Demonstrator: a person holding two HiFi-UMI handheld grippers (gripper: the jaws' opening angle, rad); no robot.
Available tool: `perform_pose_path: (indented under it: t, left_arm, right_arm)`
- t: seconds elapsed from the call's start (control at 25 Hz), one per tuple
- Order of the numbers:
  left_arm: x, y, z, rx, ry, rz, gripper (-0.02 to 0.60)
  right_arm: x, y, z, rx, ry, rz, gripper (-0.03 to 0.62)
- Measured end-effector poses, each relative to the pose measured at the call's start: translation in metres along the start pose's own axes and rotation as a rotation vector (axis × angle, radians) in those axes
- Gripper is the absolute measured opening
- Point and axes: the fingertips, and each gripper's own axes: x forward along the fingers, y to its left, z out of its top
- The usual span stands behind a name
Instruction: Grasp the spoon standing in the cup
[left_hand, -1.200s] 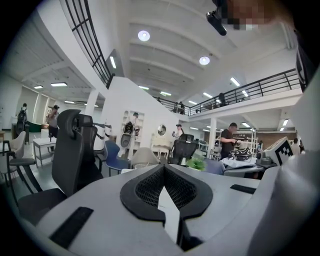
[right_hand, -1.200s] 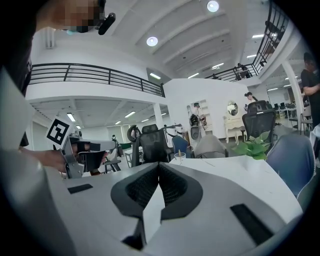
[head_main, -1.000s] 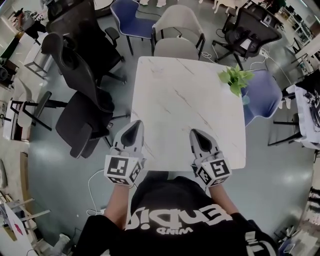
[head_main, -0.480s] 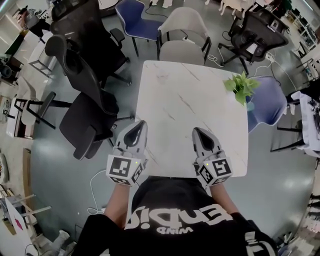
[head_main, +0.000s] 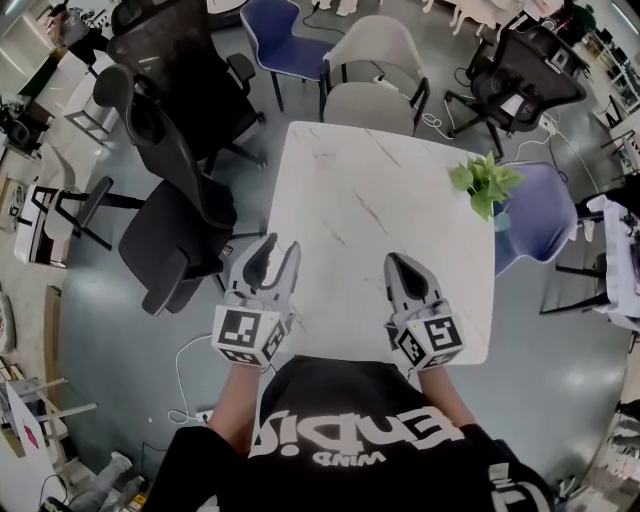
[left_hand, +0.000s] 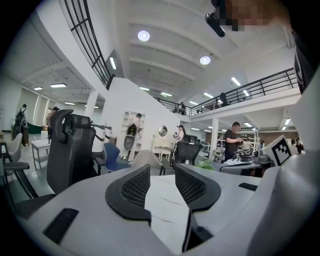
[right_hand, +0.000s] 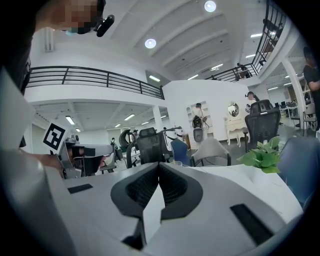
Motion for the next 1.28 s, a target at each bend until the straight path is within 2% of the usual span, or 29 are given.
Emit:
perform_pose_path:
  t: [0.12,0.52,0.96,1.16,1.28]
  left_arm:
    - [0.010,-0.005,-0.001,0.019,0.012,-0.005,0.221]
    - [0.040,-0.015,-0.004,0.116,0.040,-0.065,0.221]
    - [0.090,0.001,-0.021,0.163,0.095,-0.076,0.204]
    - [0.116,0.012,-0.032,0.144,0.107,-0.068,0.204]
    - [0.131,0.016,-0.039,0.168,0.119,-0.066,0.206]
  right_arm:
    - [0.000,-0.007,0.001,0.019,-0.003,-0.003,0.012]
    - [0.000,-0.022,0.000,0.049,0.003,-0.029,0.012]
    - [0.004,-0.022,-0.005,0.055,0.018,-0.016,0.012]
    - [0.004,-0.027,-0.005,0.052,0.018,-0.023,0.012]
    - [0.002,-0.031,-0.006,0.056,0.018,-0.030,0.012]
